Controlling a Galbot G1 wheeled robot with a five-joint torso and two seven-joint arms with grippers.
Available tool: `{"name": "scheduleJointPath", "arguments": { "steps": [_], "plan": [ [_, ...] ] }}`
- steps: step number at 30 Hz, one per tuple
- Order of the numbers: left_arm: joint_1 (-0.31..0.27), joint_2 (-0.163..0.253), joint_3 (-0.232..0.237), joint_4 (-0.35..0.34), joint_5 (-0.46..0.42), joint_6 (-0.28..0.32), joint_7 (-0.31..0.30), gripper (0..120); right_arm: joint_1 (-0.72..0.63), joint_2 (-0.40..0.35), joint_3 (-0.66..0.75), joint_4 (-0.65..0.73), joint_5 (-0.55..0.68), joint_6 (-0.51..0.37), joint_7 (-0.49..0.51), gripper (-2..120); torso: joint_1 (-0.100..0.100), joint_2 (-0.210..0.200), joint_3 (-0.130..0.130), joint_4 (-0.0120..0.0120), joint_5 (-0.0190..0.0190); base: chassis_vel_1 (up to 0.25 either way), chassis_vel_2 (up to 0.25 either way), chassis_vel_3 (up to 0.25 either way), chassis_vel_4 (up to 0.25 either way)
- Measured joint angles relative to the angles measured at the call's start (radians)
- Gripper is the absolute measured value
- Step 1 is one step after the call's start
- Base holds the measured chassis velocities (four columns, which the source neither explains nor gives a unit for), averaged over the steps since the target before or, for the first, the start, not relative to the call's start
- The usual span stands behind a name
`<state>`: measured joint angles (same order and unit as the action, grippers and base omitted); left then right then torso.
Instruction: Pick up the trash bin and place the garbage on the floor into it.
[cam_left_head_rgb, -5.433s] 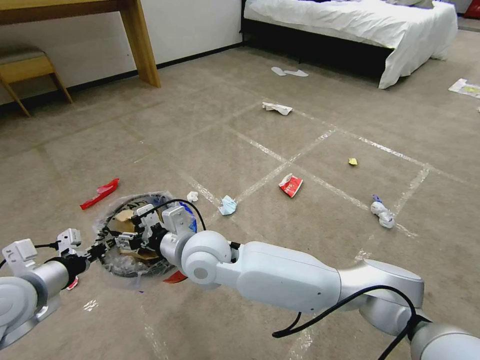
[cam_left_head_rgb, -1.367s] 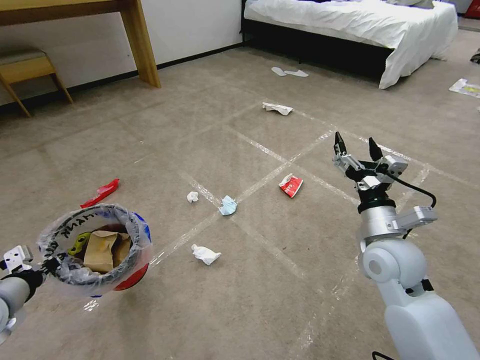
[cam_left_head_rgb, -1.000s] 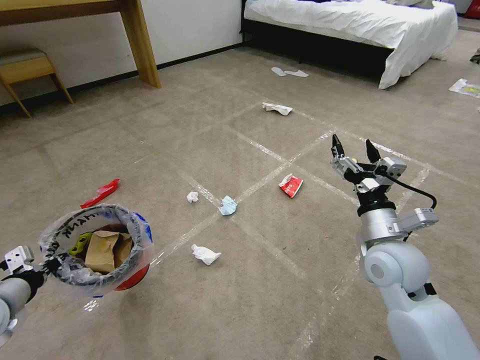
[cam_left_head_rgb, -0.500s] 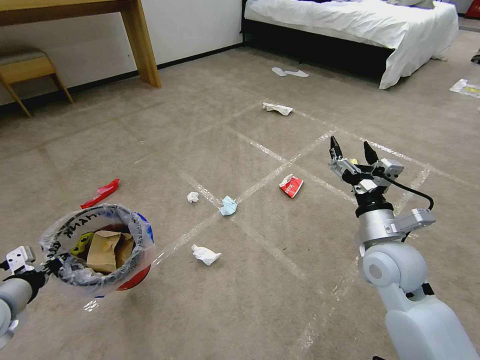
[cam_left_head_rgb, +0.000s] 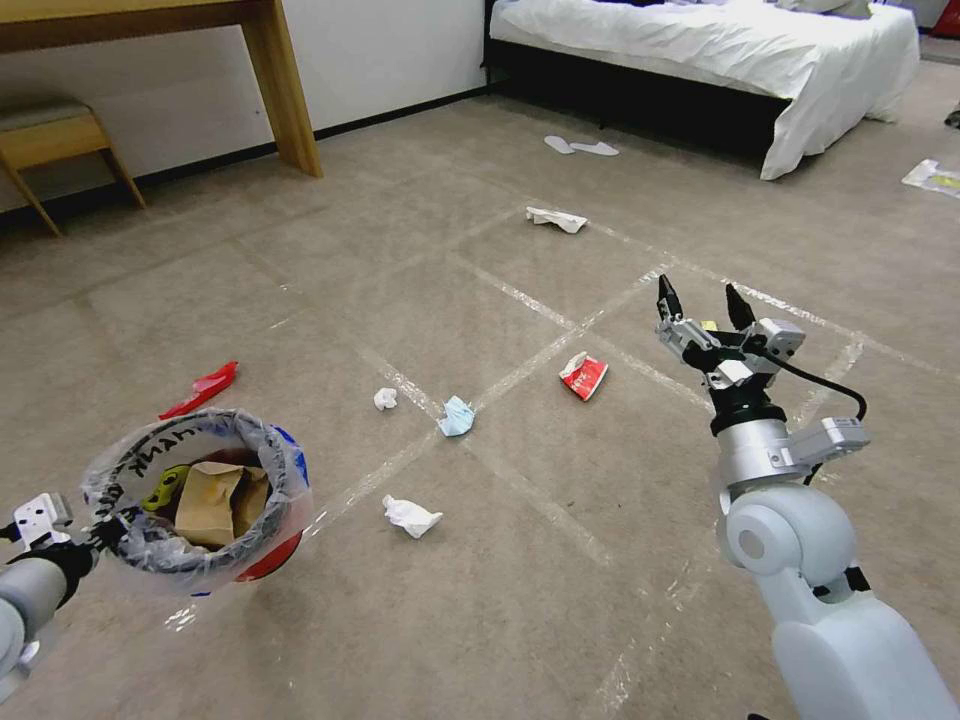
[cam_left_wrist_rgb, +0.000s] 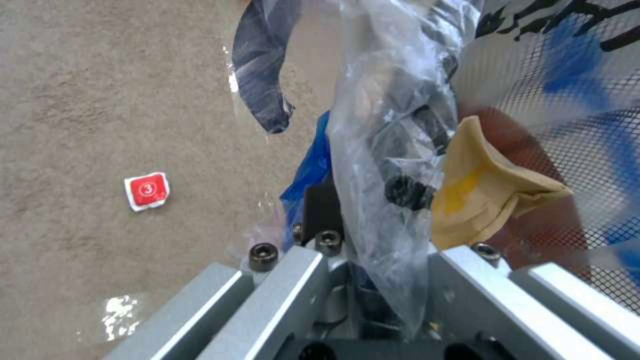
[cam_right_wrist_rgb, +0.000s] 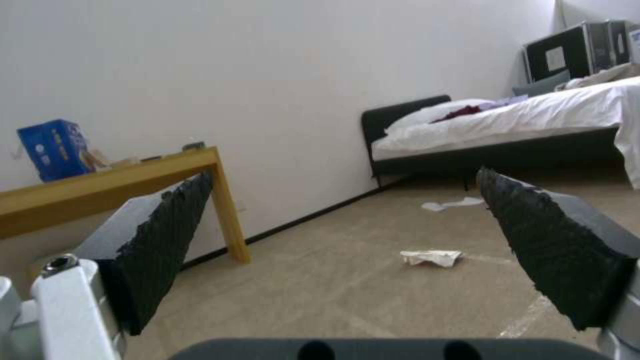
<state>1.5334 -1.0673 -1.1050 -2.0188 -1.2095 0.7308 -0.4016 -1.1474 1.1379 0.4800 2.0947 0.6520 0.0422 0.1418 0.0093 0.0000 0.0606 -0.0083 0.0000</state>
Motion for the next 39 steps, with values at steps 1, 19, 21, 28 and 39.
{"name": "scheduleJointPath", "arguments": {
  "steps": [1, 19, 21, 28, 39],
  "plan": [
    [0.002, 0.000, -0.001, -0.001, 0.000, 0.000, 0.000, 0, 0.006, -0.007, -0.011, -0.006, 0.000, -0.001, 0.000, 100, 0.000, 0.000, 0.000, -0.0001, 0.0001, -0.036, 0.038, 0.020, -0.059],
    [0.045, -0.023, -0.063, -0.021, 0.006, -0.002, 0.004, 0, 0.482, 0.049, -0.550, -0.293, 0.734, -0.479, 0.483, 100, 0.000, 0.000, 0.000, 0.0003, -0.0005, 0.000, 0.000, 0.000, 0.000],
    [0.053, -0.027, -0.070, -0.024, 0.012, -0.004, 0.009, 0, 0.504, 0.094, -0.570, -0.327, 0.794, -0.523, 0.539, 100, 0.000, 0.000, 0.000, 0.0004, -0.0003, 0.000, 0.000, 0.000, 0.000],
    [0.074, -0.042, -0.097, -0.024, 0.035, -0.012, 0.021, 0, 0.521, 0.256, -0.598, -0.572, 0.882, -0.609, 0.713, 100, 0.000, 0.000, 0.000, 0.0000, -0.0003, 0.000, 0.000, 0.000, 0.000],
    [0.076, -0.057, -0.107, -0.010, 0.059, -0.017, 0.034, 0, 0.459, 0.371, -0.528, -0.733, 0.857, -0.626, 0.739, 100, 0.000, 0.000, 0.000, 0.0000, -0.0003, 0.000, 0.000, 0.000, 0.000]
  ]
}}
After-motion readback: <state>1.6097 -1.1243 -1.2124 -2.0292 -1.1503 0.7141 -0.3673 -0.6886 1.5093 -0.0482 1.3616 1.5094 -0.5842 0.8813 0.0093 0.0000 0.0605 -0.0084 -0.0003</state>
